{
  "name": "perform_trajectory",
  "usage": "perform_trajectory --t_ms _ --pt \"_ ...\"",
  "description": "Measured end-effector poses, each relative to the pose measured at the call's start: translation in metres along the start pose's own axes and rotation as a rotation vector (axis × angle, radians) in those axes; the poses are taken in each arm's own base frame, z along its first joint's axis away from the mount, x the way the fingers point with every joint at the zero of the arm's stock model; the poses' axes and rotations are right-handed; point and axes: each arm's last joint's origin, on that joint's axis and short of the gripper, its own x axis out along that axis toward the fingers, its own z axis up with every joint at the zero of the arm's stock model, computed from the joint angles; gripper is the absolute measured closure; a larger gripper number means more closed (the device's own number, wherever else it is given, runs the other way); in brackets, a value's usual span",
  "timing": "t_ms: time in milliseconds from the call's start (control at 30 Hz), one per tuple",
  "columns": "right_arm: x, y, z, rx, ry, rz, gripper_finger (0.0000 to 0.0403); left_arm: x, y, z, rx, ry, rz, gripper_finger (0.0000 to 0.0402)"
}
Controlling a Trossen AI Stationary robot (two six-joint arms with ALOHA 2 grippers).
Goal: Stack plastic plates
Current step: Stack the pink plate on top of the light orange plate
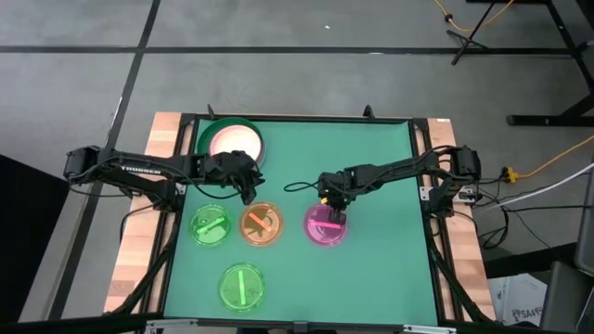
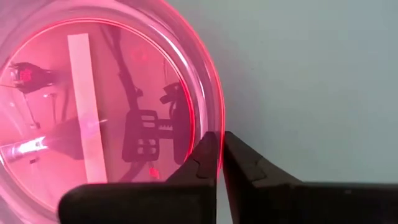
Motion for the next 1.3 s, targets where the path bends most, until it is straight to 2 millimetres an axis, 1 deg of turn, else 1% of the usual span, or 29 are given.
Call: perform_trajectory --t_ms 300,567,733,833,1033,1167,1300 --pt "-0.002 0.001 0.006 -0.002 -0.037 0.004 0.0402 0.000 0.000 0.000 0.000 0.000 0.000 0.0299" --pt "-0.012 0.003 0.021 -0.006 -0.103 0.008 0.0402 0.000 0.000 0.000 0.000 0.000 0.000 0.0299" --pt "-0.020 0.004 0.032 -0.007 -0.161 -0.031 0.0403 0.000 0.000 0.000 -0.003 -0.002 -0.001 0.0299" --pt "-0.024 0.004 0.038 -0.005 -0.188 -0.071 0.0403 0.000 -0.001 0.002 -0.044 -0.018 -0.008 0.0299" --pt "-0.033 0.005 0.048 -0.001 -0.245 -0.123 0.0403 0.008 -0.010 0.009 -0.084 -0.106 -0.065 0.0299" --pt "-0.036 0.005 0.054 0.003 -0.291 -0.145 0.0403 0.018 -0.018 0.010 -0.081 -0.145 -0.098 0.0299" --pt "-0.037 0.005 0.057 0.005 -0.323 -0.145 0.0403 0.029 -0.024 0.007 -0.075 -0.164 -0.073 0.0299"
